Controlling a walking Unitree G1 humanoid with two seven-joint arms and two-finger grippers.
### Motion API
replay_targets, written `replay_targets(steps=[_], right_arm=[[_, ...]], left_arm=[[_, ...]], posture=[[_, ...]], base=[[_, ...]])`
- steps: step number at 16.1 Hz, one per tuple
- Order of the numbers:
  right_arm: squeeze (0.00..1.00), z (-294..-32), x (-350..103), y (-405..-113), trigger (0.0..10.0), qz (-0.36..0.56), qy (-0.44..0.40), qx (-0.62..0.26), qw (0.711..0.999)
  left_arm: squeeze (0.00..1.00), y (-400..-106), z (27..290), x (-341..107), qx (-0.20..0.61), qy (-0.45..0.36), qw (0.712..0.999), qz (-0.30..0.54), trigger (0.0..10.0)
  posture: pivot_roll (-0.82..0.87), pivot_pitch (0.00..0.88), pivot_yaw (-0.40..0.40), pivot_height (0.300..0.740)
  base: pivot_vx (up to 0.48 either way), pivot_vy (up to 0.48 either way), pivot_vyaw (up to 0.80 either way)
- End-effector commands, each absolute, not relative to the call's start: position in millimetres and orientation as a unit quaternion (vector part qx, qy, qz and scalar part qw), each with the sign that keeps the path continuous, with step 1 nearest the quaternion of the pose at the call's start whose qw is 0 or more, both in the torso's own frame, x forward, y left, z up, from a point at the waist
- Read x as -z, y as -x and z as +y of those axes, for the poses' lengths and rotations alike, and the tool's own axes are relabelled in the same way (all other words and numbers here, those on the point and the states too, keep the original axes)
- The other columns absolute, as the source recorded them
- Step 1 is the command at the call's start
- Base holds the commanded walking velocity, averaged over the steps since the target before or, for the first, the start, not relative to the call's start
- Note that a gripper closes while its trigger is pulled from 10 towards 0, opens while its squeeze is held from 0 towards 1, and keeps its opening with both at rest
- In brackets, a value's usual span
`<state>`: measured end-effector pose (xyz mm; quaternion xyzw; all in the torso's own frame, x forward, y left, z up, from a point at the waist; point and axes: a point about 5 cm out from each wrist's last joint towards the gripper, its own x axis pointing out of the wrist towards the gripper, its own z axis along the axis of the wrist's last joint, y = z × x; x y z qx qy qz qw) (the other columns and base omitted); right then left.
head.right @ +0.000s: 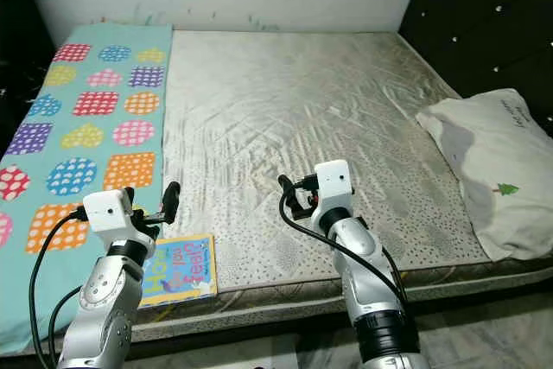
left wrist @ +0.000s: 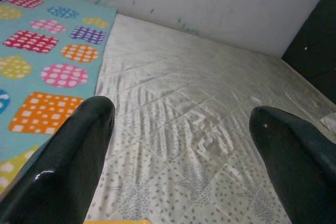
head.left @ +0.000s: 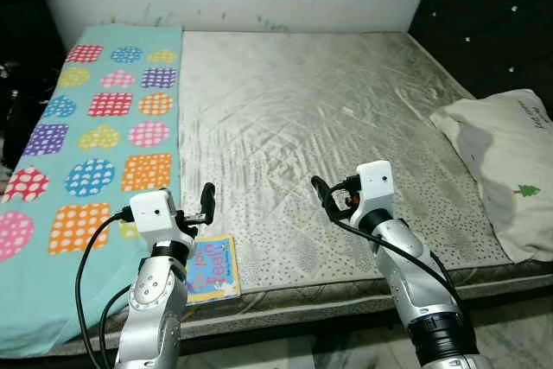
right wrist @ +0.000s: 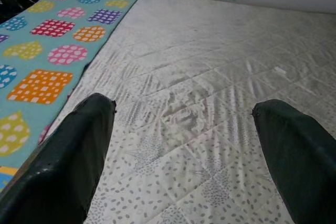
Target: Clean up the room
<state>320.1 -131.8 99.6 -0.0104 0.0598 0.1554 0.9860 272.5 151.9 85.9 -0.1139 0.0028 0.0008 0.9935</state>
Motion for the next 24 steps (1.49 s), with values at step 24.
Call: replay_targets(steps=[24], right_arm=[[0.0,-137.9,-97.9,-322.6,10.0,0.064,0.013,-0.142,0.988]], left_arm=[[0.0,-273.1,148.6,-82.9,-0.008,0.121,0.992,0.015,10.0]], posture=[[-0.11,0.042,-0.045,0.74]], base=[[0.092,0.0,-0.27]])
